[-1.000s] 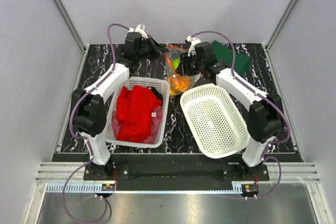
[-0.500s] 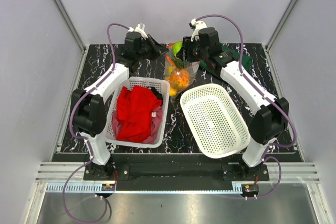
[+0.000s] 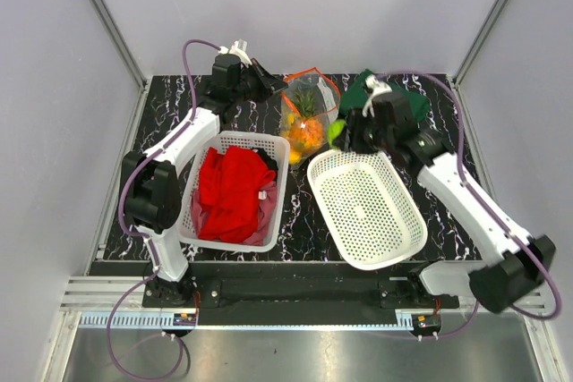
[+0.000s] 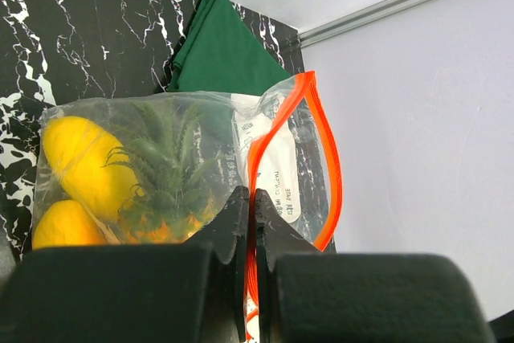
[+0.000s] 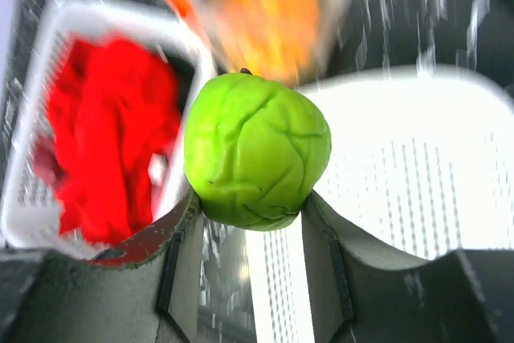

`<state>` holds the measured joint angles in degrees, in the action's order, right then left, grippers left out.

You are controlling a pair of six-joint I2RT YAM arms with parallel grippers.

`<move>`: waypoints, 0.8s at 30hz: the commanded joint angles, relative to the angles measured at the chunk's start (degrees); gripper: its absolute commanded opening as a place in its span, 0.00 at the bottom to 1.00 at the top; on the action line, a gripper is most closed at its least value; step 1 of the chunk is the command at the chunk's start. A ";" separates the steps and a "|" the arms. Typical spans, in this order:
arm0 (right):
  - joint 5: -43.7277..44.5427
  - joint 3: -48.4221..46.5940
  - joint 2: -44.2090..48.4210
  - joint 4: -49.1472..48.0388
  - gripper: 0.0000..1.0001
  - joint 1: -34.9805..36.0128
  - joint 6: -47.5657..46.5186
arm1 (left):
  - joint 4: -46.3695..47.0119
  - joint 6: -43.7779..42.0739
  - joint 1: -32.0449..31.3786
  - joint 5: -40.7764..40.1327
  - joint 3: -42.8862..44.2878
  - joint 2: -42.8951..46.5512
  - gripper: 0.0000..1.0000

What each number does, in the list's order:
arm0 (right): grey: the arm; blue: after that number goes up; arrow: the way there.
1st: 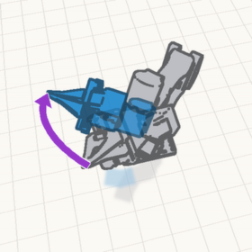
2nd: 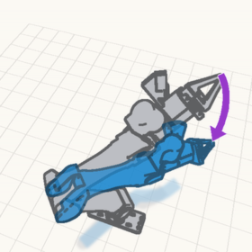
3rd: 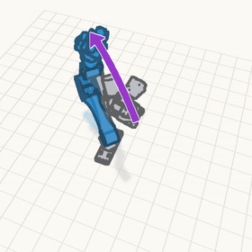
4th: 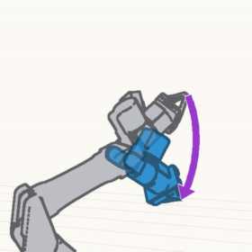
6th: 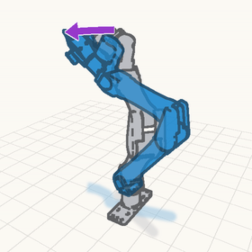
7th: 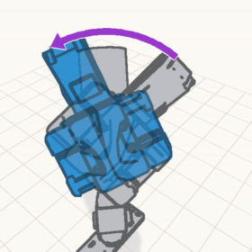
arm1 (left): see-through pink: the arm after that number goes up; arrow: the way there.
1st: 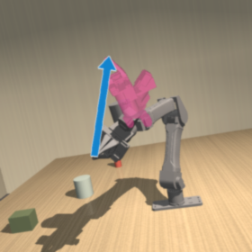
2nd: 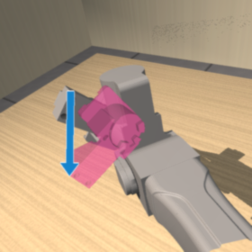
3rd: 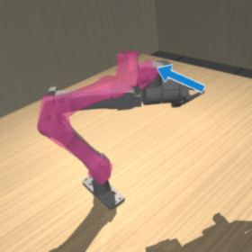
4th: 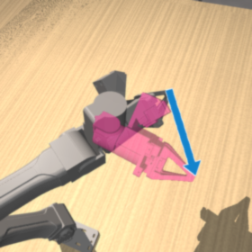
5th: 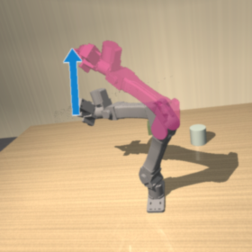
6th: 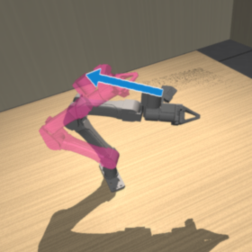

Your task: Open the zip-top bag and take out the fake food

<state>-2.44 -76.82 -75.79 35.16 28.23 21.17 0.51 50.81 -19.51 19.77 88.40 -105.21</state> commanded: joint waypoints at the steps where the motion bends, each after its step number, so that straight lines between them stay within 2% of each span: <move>1: 0.95 11.47 7.66 7.82 0.13 0.25 7.30 | 3.44 -0.01 0.35 2.47 0.11 2.73 0.00; 3: 0.42 15.45 10.65 8.09 0.15 0.34 9.59 | 3.53 0.08 0.35 2.47 0.02 2.90 0.00; 9: -0.90 26.18 10.49 5.98 0.20 0.34 17.41 | 3.97 1.05 0.08 2.29 -0.60 3.26 0.00; 15: -1.77 29.61 6.63 2.91 0.34 0.34 17.77 | 4.06 0.96 -0.18 2.64 -0.33 3.08 0.00; 19: -2.66 31.20 5.12 0.97 0.55 0.34 18.91 | 4.06 0.96 -0.18 2.82 -0.07 2.99 0.00; 20: -2.40 31.37 5.21 1.05 0.66 0.34 18.91 | 4.06 1.05 -0.18 2.82 0.02 2.90 0.00; 22: -1.87 31.55 5.74 0.97 0.71 0.34 18.47 | 4.32 1.05 -0.27 3.08 0.28 2.82 0.00; 23: -1.26 31.38 6.00 1.23 0.78 0.34 18.21 | 4.23 0.96 -0.27 3.08 0.19 2.90 0.00; 24: -0.04 30.94 6.35 1.23 0.78 0.34 18.12 | 4.32 1.05 -0.27 3.08 0.28 2.73 0.00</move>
<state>-4.12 -45.17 -70.89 38.68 28.23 38.89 0.99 51.48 -19.53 21.08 88.09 -105.21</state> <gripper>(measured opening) 0.758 0.023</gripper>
